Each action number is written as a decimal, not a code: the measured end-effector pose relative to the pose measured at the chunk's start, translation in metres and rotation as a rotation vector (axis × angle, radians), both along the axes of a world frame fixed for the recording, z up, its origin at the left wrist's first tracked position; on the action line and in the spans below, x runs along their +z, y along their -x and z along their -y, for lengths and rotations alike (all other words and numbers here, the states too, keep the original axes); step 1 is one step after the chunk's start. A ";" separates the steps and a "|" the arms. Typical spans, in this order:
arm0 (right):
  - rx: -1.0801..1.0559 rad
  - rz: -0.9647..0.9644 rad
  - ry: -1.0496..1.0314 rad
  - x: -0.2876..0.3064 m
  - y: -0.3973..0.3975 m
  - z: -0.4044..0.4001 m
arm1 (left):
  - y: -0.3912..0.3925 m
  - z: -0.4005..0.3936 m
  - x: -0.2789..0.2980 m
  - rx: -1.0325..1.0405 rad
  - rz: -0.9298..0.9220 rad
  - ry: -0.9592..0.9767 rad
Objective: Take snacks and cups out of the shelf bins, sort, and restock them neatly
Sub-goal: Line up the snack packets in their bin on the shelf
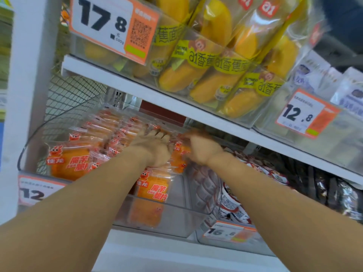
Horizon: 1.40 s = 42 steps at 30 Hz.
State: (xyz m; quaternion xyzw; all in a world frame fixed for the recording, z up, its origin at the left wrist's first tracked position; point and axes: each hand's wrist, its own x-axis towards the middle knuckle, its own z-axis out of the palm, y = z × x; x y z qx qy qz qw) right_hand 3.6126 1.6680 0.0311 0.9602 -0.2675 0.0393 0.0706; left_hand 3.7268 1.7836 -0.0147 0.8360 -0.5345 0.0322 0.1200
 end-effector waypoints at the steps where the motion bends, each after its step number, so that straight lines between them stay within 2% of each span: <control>1: 0.020 0.050 -0.008 -0.002 0.011 -0.006 | 0.003 0.000 0.000 -0.006 -0.013 0.030; 3: 0.089 0.137 -0.048 0.000 0.030 -0.023 | 0.006 -0.006 0.004 -0.008 -0.071 0.122; 6: 0.133 0.167 -0.143 -0.001 0.059 -0.052 | 0.014 -0.015 0.024 0.003 -0.171 0.308; 10: 0.238 0.392 -0.181 -0.010 0.108 -0.090 | 0.046 -0.038 0.056 -0.093 -0.053 0.467; 13: 0.285 0.524 -0.335 -0.026 0.146 -0.122 | 0.075 -0.068 0.057 -0.219 0.107 0.615; 15: 0.305 0.527 -0.498 -0.042 0.165 -0.142 | 0.092 -0.096 0.049 -0.260 0.128 0.660; 18: 0.278 0.425 -0.793 -0.074 0.180 -0.156 | 0.119 -0.138 0.022 -0.369 0.102 0.657; 19: 0.249 0.397 -0.836 -0.093 0.181 -0.156 | 0.125 -0.148 0.005 -0.374 0.090 0.651; 21: 0.160 0.354 -0.881 -0.138 0.182 -0.156 | 0.133 -0.165 -0.038 -0.286 -0.012 0.548; 25: -0.032 0.047 -0.952 -0.232 0.188 -0.157 | 0.131 -0.206 -0.167 0.059 -0.314 0.049; 28: -0.077 -0.174 -0.915 -0.282 0.192 -0.164 | 0.137 -0.242 -0.247 0.166 -0.360 -0.294; 30: -0.094 -0.212 -0.860 -0.307 0.195 -0.173 | 0.143 -0.261 -0.278 0.166 -0.359 -0.333; 33: -0.093 -0.255 -0.759 -0.344 0.198 -0.178 | 0.137 -0.276 -0.314 0.186 -0.466 -0.364; 35: -0.110 -0.363 -0.746 -0.366 0.201 -0.180 | 0.133 -0.277 -0.336 0.172 -0.501 -0.469; 38: -0.124 -0.546 -0.672 -0.391 0.203 -0.180 | 0.134 -0.271 -0.356 0.162 -0.438 -0.541; 40: -0.124 -0.495 -0.585 -0.404 0.197 -0.178 | 0.132 -0.266 -0.363 0.206 -0.382 -0.492; 42: -0.185 -0.388 -0.600 -0.407 0.183 -0.178 | 0.128 -0.263 -0.369 0.258 -0.378 -0.431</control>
